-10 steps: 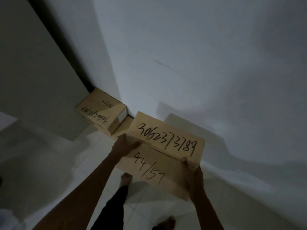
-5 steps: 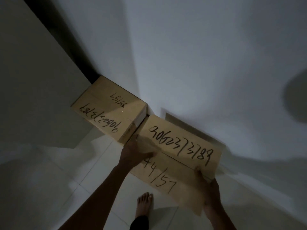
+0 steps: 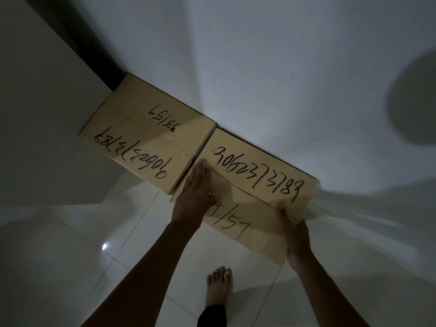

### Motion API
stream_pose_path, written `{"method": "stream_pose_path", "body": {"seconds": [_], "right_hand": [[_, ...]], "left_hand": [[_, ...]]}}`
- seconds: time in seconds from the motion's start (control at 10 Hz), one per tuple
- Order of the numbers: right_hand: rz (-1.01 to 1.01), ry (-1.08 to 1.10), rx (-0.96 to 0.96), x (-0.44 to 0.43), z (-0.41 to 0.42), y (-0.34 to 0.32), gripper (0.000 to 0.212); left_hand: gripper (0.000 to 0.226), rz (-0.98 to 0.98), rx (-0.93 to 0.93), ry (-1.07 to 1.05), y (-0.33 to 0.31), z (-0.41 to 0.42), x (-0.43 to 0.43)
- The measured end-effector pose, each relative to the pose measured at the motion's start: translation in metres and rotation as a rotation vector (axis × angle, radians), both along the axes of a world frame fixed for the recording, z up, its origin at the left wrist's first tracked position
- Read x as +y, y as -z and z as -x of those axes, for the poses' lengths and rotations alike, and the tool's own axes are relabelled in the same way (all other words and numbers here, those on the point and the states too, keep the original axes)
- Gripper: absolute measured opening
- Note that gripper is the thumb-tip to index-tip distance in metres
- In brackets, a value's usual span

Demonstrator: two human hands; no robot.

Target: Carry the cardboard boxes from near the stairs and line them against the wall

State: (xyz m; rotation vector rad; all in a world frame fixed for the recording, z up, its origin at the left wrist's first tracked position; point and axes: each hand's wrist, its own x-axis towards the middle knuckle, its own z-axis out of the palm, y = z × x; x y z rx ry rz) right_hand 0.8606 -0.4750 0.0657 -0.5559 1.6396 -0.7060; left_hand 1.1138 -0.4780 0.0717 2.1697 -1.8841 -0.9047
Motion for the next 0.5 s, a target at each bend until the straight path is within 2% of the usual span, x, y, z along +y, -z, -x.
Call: {"method": "stream_pose_path", "body": {"seconds": [0.3, 0.5], "right_hand": [[0.012, -0.193, 0.202, -0.007, -0.001, 0.005, 0.076], [-0.011, -0.29, 0.406, -0.002, 0.006, -0.016, 0.091]], "left_hand": [[0.089, -0.125, -0.023, 0.058, -0.007, -0.001, -0.008], [0.098, -0.063, -0.028, 0.042, -0.023, 0.005, 0.005]]}}
